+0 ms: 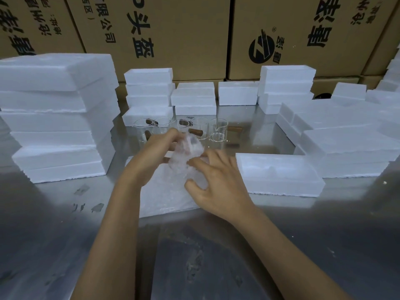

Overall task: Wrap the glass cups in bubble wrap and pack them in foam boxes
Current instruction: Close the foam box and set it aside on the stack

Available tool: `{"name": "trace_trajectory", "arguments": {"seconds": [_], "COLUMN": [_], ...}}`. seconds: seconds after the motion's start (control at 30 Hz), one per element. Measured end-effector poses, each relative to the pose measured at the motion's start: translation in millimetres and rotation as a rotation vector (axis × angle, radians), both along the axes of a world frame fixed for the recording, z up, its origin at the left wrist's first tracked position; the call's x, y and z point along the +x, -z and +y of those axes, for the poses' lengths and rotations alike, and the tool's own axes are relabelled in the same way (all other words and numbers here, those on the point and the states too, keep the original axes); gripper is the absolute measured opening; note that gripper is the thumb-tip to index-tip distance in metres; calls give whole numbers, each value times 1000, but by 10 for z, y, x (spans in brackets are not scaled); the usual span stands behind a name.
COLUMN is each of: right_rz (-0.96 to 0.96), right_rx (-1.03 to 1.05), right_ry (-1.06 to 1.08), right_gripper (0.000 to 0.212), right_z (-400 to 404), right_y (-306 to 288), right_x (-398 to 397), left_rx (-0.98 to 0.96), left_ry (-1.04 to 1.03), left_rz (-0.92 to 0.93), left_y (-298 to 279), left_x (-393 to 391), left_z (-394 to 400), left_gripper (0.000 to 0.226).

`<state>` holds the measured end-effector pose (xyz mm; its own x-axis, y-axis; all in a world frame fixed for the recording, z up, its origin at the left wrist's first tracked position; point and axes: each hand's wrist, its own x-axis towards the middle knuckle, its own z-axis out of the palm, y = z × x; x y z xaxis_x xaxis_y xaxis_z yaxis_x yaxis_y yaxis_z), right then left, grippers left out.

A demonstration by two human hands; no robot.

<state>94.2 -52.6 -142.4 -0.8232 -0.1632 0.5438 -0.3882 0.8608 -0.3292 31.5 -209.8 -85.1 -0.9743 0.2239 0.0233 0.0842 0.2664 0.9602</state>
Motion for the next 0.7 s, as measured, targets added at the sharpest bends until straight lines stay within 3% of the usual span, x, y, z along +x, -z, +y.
{"name": "trace_trajectory", "arguments": {"seconds": [0.17, 0.3, 0.4, 0.6, 0.7], "right_rz": [-17, 66, 78, -5, -17], "right_rx": [-78, -318, -306, -192, -77], "right_ry": [-32, -9, -5, -1, 21], "right_gripper": [39, 28, 17, 31, 33], "right_z": [-31, 21, 4, -61, -62], "right_y": [38, -51, -56, 19, 36], "right_x": [15, 12, 19, 11, -13], "left_rx": [-425, -644, -790, -764, -726], "left_ry": [-45, 11, 20, 83, 46], "left_rz": [101, 107, 91, -30, 73], "left_y": [53, 61, 46, 33, 7], "left_x": [-27, -43, -14, -13, -6], "left_z": [-68, -53, 10, 22, -8], "left_gripper": [26, 36, 28, 32, 25]}}
